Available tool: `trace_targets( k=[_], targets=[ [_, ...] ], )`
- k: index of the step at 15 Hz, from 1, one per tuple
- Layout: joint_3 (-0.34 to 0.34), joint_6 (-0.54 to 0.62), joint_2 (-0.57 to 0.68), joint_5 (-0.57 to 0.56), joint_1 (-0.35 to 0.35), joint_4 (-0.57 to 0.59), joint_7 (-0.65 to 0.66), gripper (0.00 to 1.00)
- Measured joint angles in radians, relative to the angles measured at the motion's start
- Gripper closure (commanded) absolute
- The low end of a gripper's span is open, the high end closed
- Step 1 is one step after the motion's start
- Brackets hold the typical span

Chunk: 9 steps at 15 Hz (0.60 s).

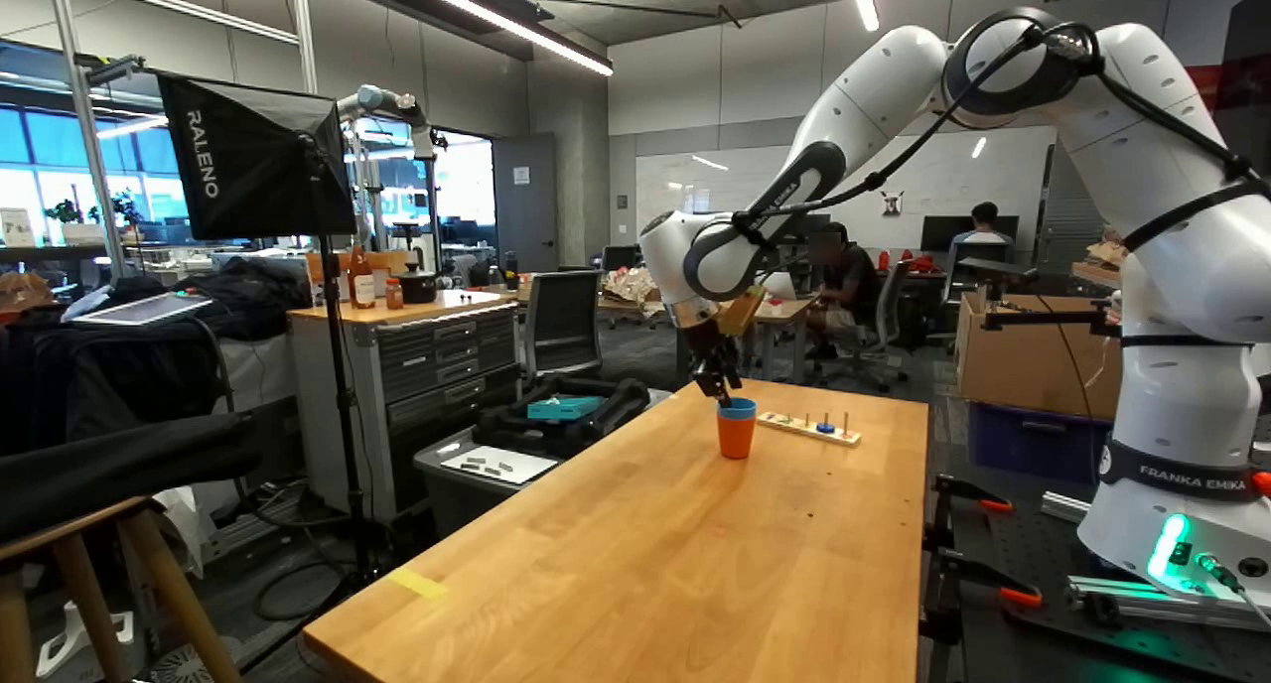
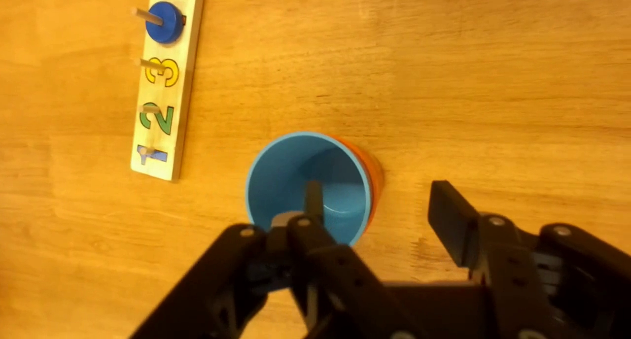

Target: Place the blue cup inside the orange cup

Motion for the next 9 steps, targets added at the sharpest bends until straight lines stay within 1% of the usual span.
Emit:
trace_targets(
  k=[1, 2, 5, 9],
  targets=[
    [0.007, 0.0, -0.001, 0.002, 0.002, 0.0, -0.005, 0.01],
    [0.017, -0.001, -0.003, 0.005, 0.004, -0.002, -0.012, 0.0],
    [0.066, -0.019, -0.032, 0.043, 0.016, -0.032, -0.071, 0.0],
    [0.153, -0.055, -0.117, 0.162, 0.031, -0.1, -0.199, 0.0]
  ],
)
